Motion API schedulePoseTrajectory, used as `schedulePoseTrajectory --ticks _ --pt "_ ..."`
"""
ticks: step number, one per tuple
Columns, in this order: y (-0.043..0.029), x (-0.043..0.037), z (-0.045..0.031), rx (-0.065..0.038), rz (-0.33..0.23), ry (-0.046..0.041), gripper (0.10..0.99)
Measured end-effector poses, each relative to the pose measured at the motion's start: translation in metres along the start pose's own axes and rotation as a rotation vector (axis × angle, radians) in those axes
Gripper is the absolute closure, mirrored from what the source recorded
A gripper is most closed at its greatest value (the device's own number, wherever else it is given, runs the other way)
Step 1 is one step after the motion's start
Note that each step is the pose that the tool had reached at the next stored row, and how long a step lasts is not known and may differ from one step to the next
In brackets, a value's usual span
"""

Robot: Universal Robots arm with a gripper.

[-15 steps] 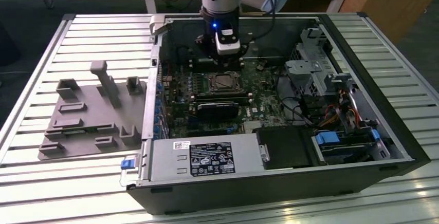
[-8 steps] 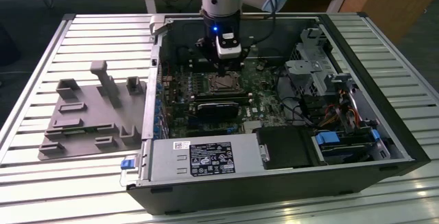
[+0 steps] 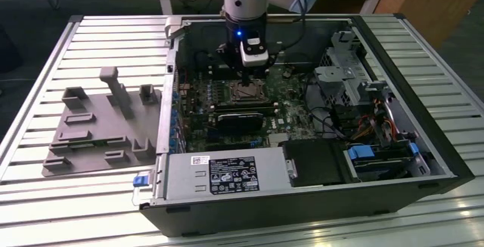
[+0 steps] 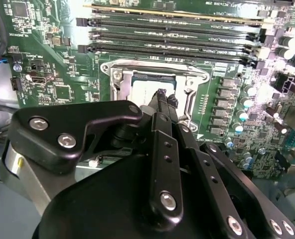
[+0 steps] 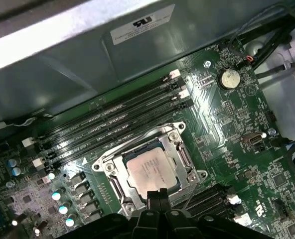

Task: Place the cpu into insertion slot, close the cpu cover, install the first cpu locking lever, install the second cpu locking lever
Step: 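Install the first cpu locking lever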

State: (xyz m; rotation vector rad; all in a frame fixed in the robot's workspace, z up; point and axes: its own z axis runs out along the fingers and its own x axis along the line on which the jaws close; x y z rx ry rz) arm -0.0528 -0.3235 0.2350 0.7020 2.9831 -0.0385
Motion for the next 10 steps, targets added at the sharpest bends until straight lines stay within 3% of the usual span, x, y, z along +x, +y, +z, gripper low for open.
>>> schedulePoseTrajectory --ticks 10 --pt "0.0018 -0.0035 0.0011 -0.01 -0.124 -0.0008 0.98"
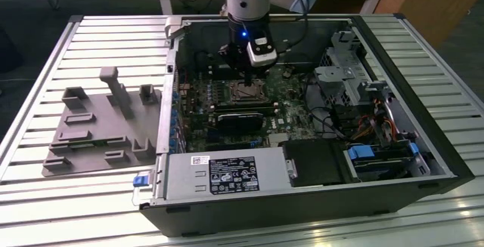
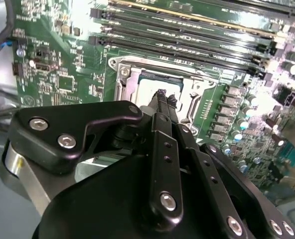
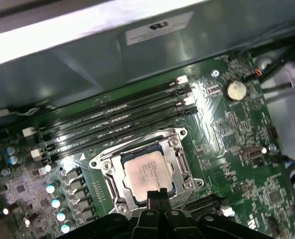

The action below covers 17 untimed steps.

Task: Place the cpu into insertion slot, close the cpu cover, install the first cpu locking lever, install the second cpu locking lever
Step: 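Install the first cpu locking lever, then install the second cpu locking lever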

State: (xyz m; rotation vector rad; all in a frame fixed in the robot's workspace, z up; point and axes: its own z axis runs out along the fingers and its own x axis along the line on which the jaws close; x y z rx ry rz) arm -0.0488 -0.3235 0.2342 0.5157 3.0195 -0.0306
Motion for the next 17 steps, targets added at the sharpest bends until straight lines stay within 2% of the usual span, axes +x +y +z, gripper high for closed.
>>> schedulePoseTrajectory --ticks 4,7,12,17 --pt "0.0 -0.0001 0.0001 -0.007 -0.043 0.0 0.98" --pt "-0.0009 -0.0005 0.0001 -0.014 -0.05 0.0014 0.98" --pt "-0.0046 -0.0017 0.0003 -0.031 -0.05 0.007 0.98" --pt "-0.0052 -0.0019 0.0003 -0.033 -0.051 0.0069 0.98"
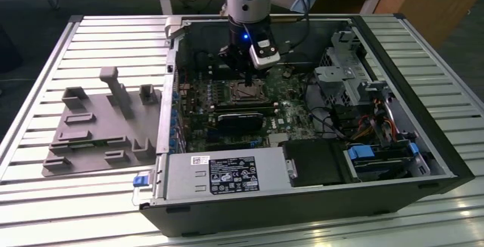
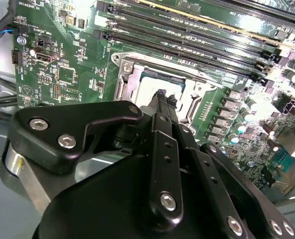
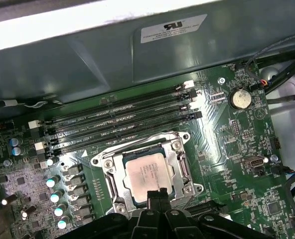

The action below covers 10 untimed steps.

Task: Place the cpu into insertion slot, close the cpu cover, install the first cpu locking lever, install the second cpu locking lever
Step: 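Install the second cpu locking lever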

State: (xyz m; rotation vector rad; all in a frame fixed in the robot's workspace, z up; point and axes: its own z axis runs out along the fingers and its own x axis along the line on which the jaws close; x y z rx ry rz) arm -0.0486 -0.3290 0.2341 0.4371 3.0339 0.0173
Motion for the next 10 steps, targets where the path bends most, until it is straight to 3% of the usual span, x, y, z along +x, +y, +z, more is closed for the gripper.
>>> schedulePoseTrajectory --ticks 10 --pt "-0.0001 0.0 -0.0009 0.0 0.0 0.0 0.98"
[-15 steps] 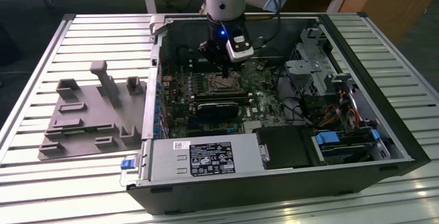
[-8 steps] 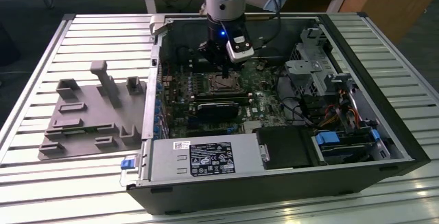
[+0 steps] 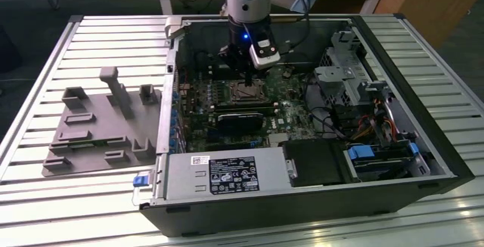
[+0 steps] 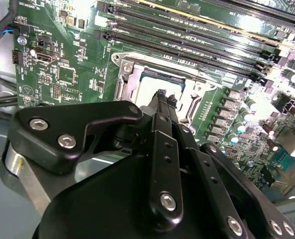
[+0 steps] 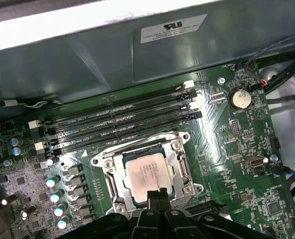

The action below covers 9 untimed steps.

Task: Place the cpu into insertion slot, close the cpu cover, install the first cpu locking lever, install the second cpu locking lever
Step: 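Install the second cpu locking lever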

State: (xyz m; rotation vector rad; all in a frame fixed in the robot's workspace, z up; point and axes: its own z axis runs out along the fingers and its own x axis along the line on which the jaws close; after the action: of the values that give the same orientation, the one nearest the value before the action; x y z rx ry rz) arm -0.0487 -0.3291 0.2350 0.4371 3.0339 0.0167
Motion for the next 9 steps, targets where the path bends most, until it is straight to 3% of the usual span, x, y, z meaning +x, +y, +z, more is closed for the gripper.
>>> schedulePoseTrajectory --ticks 9 --pt "0.0002 -0.0004 -0.005 -0.001 0.0 -0.0006 0.98"
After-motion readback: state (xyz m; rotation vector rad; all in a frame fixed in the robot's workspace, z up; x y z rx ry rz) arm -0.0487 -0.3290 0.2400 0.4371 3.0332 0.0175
